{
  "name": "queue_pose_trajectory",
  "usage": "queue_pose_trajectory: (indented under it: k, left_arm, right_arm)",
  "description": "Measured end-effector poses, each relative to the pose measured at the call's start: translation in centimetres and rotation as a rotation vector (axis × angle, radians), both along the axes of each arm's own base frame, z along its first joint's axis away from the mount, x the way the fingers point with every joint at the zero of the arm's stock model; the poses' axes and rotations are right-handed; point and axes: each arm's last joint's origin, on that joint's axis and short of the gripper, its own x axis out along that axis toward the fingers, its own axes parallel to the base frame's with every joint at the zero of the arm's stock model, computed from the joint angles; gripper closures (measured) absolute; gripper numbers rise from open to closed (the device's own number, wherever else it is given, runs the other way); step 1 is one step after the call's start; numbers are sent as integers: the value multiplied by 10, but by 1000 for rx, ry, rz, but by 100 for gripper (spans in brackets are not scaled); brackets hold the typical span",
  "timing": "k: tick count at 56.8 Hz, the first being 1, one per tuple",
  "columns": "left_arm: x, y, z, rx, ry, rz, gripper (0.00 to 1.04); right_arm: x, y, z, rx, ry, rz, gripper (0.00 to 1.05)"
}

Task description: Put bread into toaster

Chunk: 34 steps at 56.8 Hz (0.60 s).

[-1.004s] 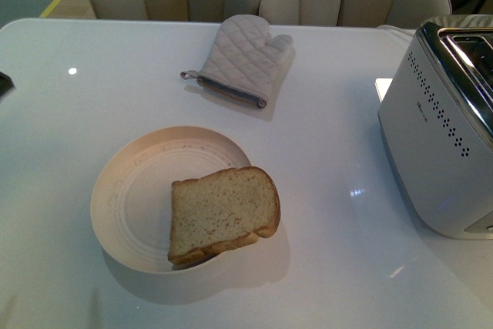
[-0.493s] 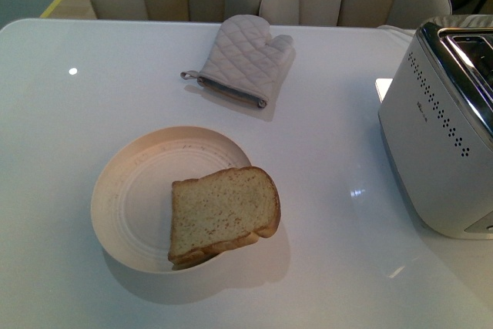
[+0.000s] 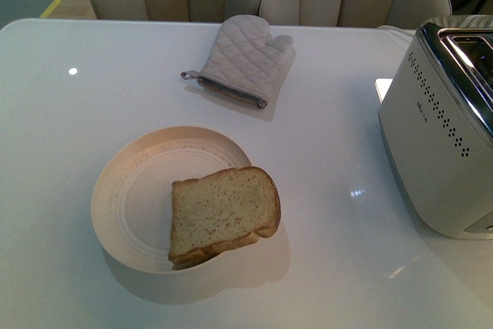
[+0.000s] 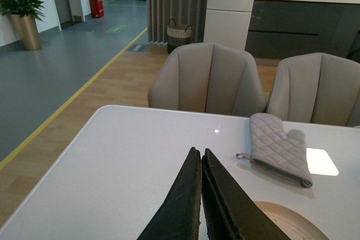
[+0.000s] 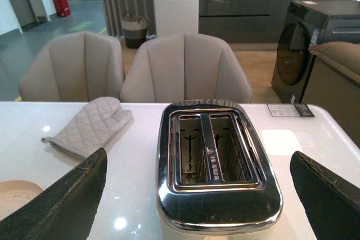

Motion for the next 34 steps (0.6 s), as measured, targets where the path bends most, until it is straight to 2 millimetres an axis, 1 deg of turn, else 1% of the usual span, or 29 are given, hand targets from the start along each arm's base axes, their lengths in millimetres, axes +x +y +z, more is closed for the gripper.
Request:
queue_pose_trajectory:
  k: [6, 11, 18, 21, 26, 34]
  left_arm:
    - [-2, 0, -1, 0, -4, 0, 102]
    - [-4, 0, -8, 1, -8, -2, 102]
    - [-6, 0, -8, 1, -15, 0, 102]
    - [-11, 0, -12, 1, 20, 0, 102]
    - [-15, 0, -11, 1, -5, 0, 102]
    - [-16, 0, -11, 1, -7, 0, 102]
  right_arm:
    - [0, 0, 0, 0, 0, 0, 9]
    - [0, 0, 0, 0, 0, -1, 9]
    - [0, 0, 0, 0, 0, 0, 9]
    - [0, 0, 0, 0, 0, 0, 9]
    - [0, 0, 0, 0, 0, 0, 9]
    - [0, 0, 0, 0, 0, 0, 9]
